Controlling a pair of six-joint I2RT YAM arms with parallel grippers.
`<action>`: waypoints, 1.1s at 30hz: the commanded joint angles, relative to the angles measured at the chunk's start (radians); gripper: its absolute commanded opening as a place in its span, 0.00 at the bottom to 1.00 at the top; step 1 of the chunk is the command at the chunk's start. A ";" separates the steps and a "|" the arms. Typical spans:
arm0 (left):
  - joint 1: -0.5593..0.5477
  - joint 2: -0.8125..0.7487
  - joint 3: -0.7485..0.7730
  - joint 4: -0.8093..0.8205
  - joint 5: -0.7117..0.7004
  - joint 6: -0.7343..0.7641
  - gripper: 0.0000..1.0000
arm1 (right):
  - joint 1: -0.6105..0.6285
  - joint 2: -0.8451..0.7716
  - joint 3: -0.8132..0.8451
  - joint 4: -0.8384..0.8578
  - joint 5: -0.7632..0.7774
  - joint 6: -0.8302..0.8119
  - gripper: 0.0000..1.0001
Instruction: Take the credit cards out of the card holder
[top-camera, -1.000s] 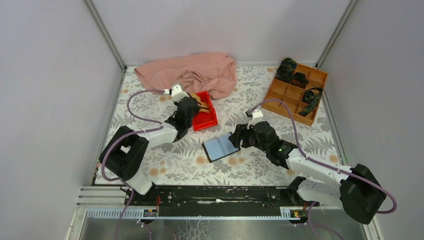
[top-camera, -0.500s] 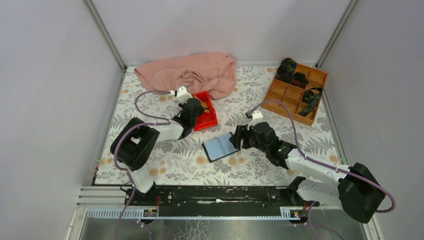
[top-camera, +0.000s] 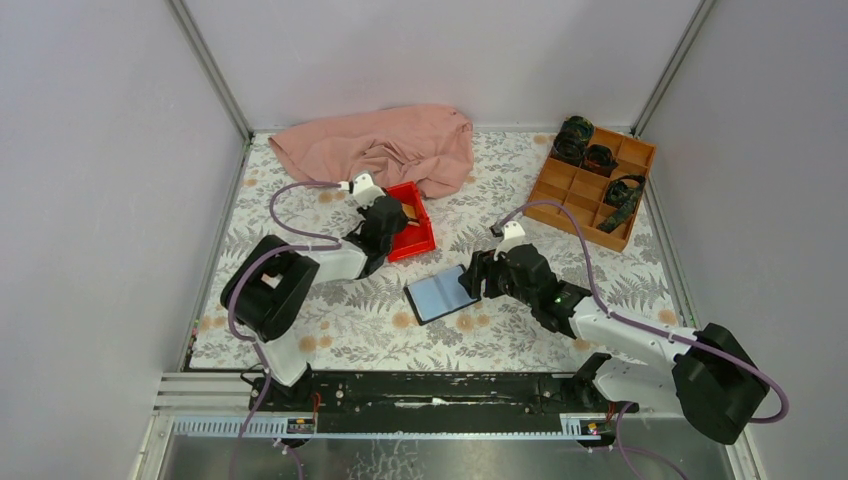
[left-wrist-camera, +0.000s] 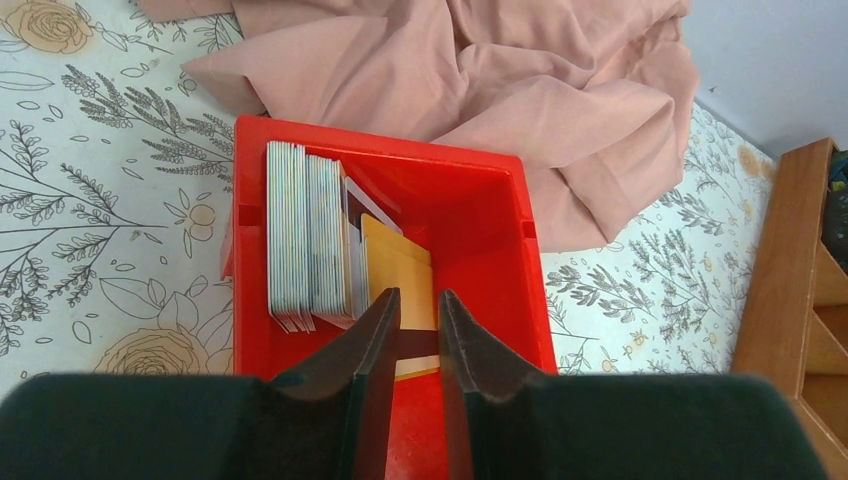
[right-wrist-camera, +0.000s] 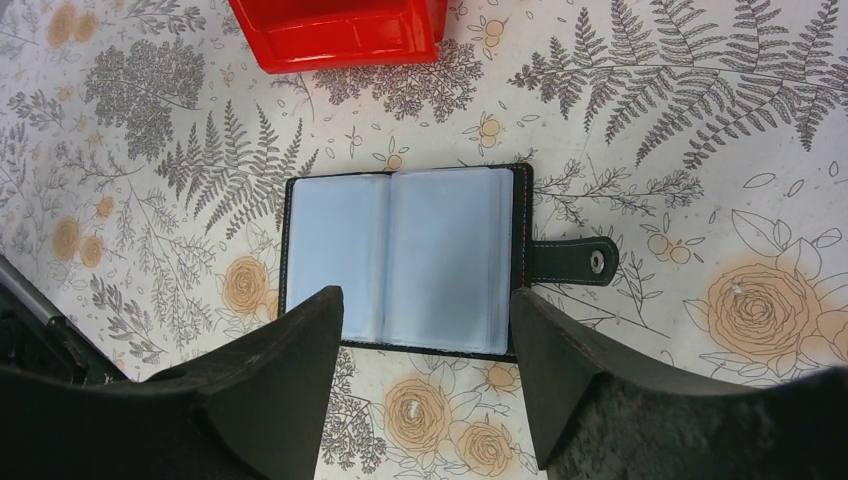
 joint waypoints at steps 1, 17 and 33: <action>-0.007 -0.071 0.026 0.026 -0.051 0.036 0.28 | -0.007 0.012 0.005 0.058 -0.015 -0.014 0.69; -0.167 -0.551 -0.291 -0.067 0.016 0.079 0.31 | -0.007 0.185 0.082 0.033 -0.043 0.006 0.70; -0.472 -0.401 -0.578 0.040 0.076 -0.154 0.00 | -0.008 0.321 0.118 0.017 -0.075 0.025 0.52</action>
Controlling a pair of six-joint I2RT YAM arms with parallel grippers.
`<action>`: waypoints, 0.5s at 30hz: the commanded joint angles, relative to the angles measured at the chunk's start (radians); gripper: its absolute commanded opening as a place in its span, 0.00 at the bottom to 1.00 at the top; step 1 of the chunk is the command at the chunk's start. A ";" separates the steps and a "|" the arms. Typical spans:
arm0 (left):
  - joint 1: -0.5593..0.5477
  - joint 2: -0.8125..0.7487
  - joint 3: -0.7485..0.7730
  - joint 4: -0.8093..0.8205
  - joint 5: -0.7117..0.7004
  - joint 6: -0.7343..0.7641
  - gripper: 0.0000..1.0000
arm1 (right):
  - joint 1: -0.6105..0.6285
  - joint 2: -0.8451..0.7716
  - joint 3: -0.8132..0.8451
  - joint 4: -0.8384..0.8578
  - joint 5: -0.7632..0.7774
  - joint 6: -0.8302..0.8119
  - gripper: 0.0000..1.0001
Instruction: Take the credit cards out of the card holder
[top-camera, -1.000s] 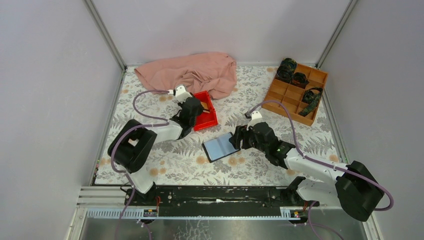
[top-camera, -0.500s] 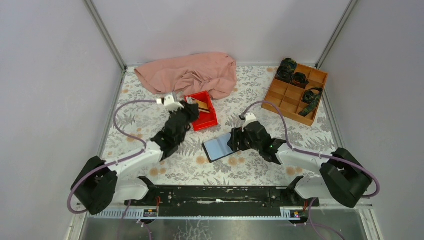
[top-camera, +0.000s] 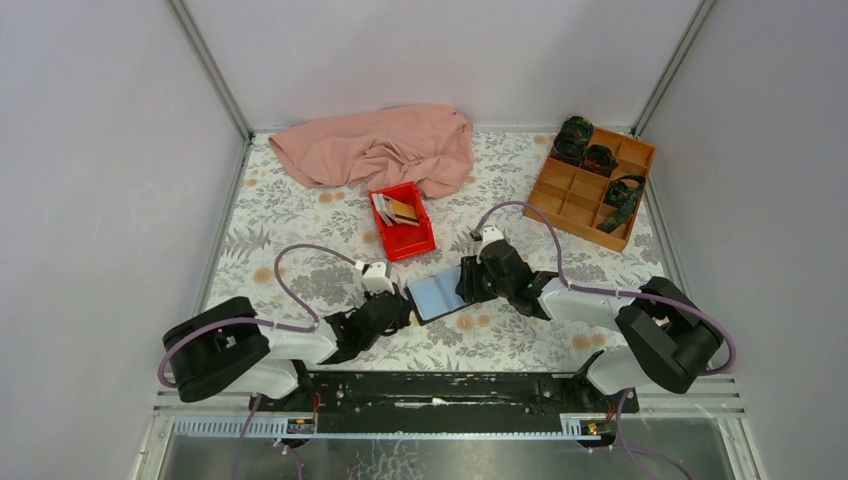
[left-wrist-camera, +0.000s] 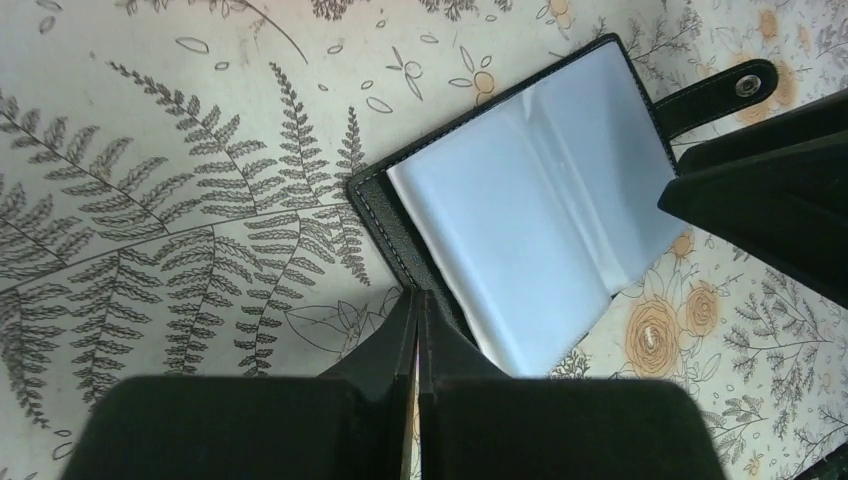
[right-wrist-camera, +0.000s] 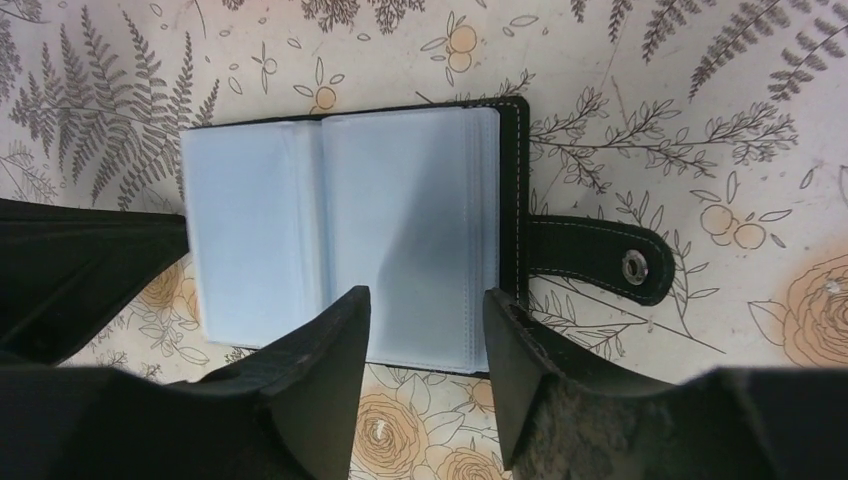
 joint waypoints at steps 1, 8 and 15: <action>-0.012 0.039 0.013 0.076 -0.007 -0.056 0.00 | -0.007 0.024 0.029 0.032 -0.043 0.013 0.49; -0.013 0.086 0.048 0.046 -0.013 -0.053 0.00 | -0.007 0.065 0.024 0.070 -0.107 0.039 0.24; -0.014 0.154 0.054 0.074 0.013 -0.064 0.00 | -0.006 0.041 0.033 0.108 -0.201 0.056 0.18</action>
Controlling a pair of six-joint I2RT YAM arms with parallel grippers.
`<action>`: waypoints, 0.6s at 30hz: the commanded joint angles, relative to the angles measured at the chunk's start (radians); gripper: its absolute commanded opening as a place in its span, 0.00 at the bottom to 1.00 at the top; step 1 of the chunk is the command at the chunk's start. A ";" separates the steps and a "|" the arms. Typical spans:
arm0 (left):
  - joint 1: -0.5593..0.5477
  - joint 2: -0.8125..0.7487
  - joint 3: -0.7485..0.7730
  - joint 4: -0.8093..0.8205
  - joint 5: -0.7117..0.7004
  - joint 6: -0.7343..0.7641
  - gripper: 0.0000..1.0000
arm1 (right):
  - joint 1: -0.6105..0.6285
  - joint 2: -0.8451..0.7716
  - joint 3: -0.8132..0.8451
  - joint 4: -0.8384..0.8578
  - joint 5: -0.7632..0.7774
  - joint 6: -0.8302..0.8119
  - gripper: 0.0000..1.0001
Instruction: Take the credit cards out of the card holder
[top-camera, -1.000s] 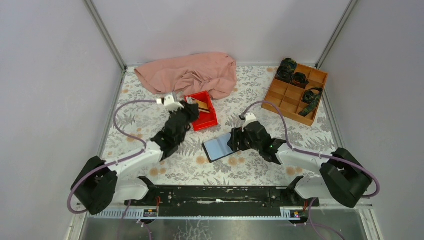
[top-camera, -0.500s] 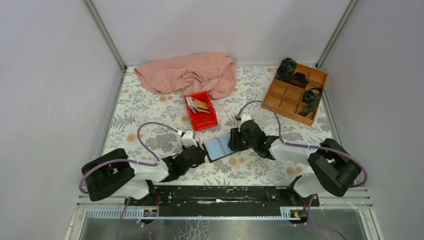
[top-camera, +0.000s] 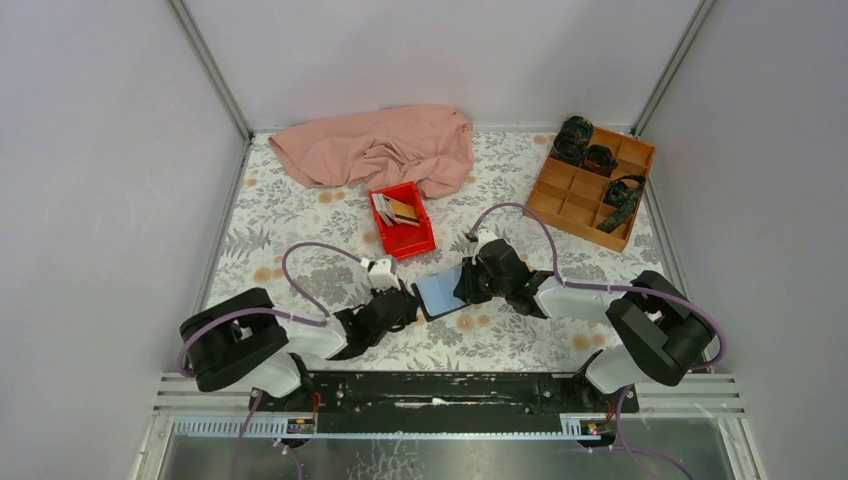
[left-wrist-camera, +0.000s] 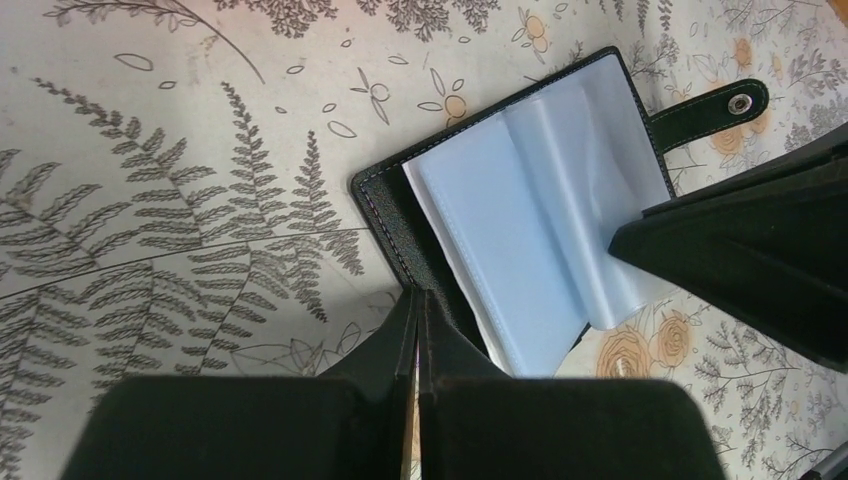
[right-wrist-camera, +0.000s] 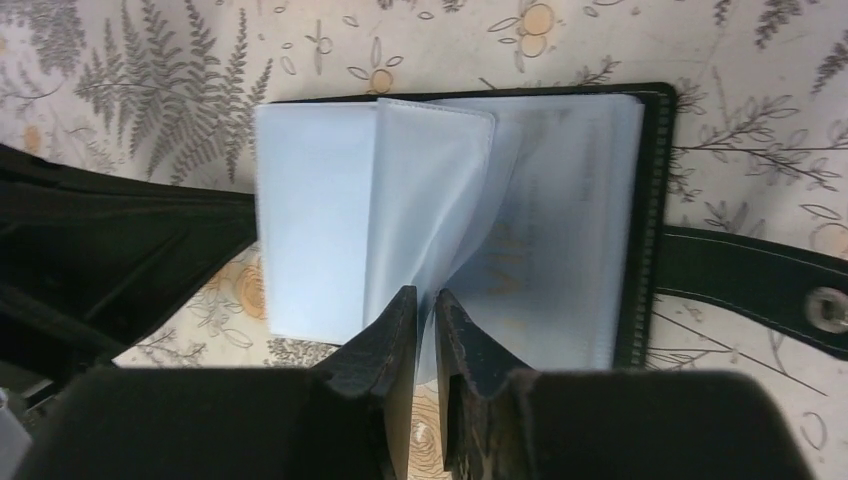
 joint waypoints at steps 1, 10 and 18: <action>-0.008 0.061 0.013 0.028 0.015 -0.014 0.00 | -0.002 -0.021 0.032 0.061 -0.111 0.029 0.19; -0.008 0.129 0.011 0.092 0.048 -0.030 0.00 | 0.010 -0.108 0.017 0.076 -0.189 0.065 0.61; -0.007 0.117 0.006 0.105 0.052 -0.032 0.00 | -0.022 -0.172 0.027 -0.047 -0.062 0.026 0.66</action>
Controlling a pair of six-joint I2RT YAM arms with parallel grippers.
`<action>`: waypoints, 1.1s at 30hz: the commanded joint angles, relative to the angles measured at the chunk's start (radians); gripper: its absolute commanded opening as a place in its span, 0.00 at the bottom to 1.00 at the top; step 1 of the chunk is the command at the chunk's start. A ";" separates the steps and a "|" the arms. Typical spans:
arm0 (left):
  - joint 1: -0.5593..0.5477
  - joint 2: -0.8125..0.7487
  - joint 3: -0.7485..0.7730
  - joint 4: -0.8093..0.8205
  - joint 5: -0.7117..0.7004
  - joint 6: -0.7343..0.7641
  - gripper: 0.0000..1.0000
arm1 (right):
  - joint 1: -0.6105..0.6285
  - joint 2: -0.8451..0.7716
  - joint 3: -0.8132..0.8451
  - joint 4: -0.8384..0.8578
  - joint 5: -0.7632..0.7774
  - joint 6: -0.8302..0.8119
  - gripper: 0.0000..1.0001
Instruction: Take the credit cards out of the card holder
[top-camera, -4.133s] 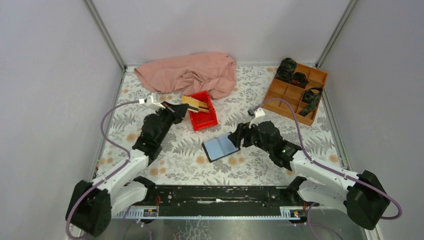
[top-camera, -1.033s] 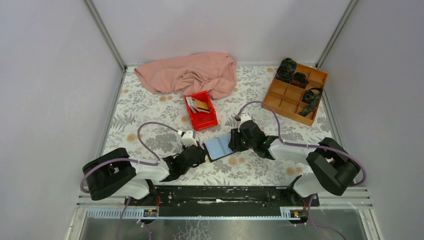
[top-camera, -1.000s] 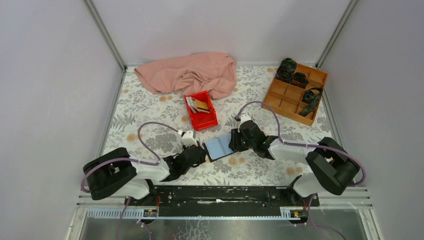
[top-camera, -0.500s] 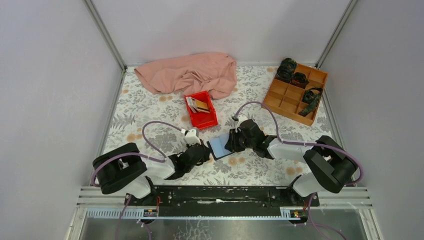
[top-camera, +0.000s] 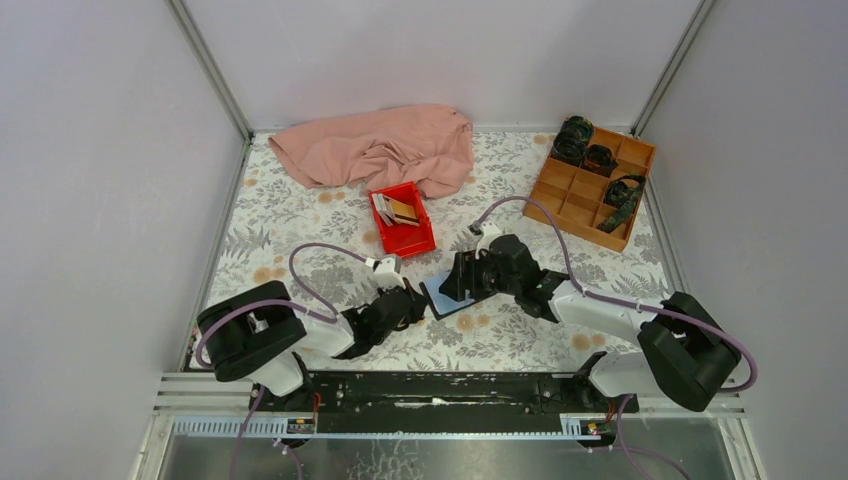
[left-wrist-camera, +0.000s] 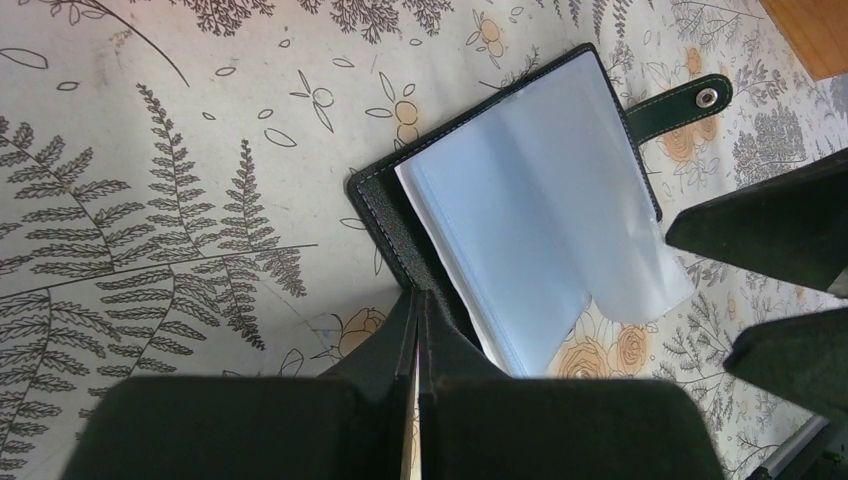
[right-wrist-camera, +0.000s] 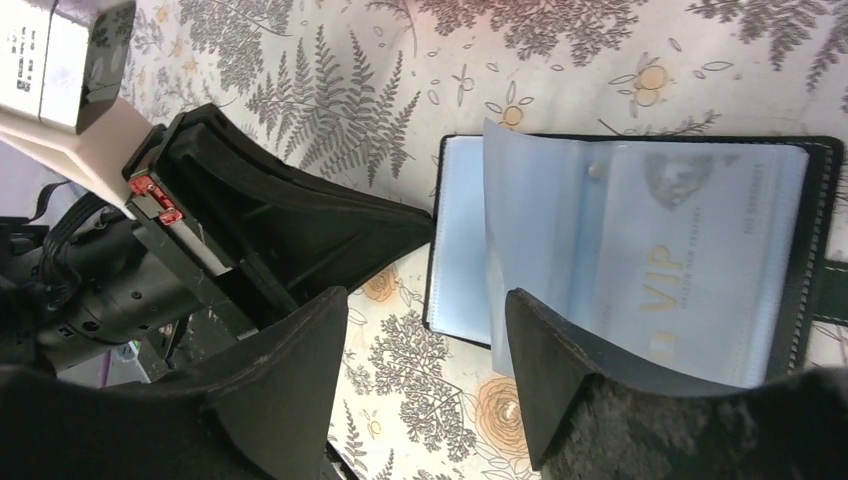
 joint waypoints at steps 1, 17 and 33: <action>-0.008 0.004 -0.014 -0.044 0.020 0.004 0.00 | -0.044 -0.024 0.025 -0.061 0.062 -0.019 0.64; -0.007 -0.076 -0.046 -0.096 -0.018 0.017 0.00 | -0.176 0.119 0.031 -0.085 0.058 0.018 0.28; -0.066 -0.220 0.028 -0.423 -0.180 -0.026 0.00 | -0.176 0.159 0.011 -0.077 0.111 0.002 0.49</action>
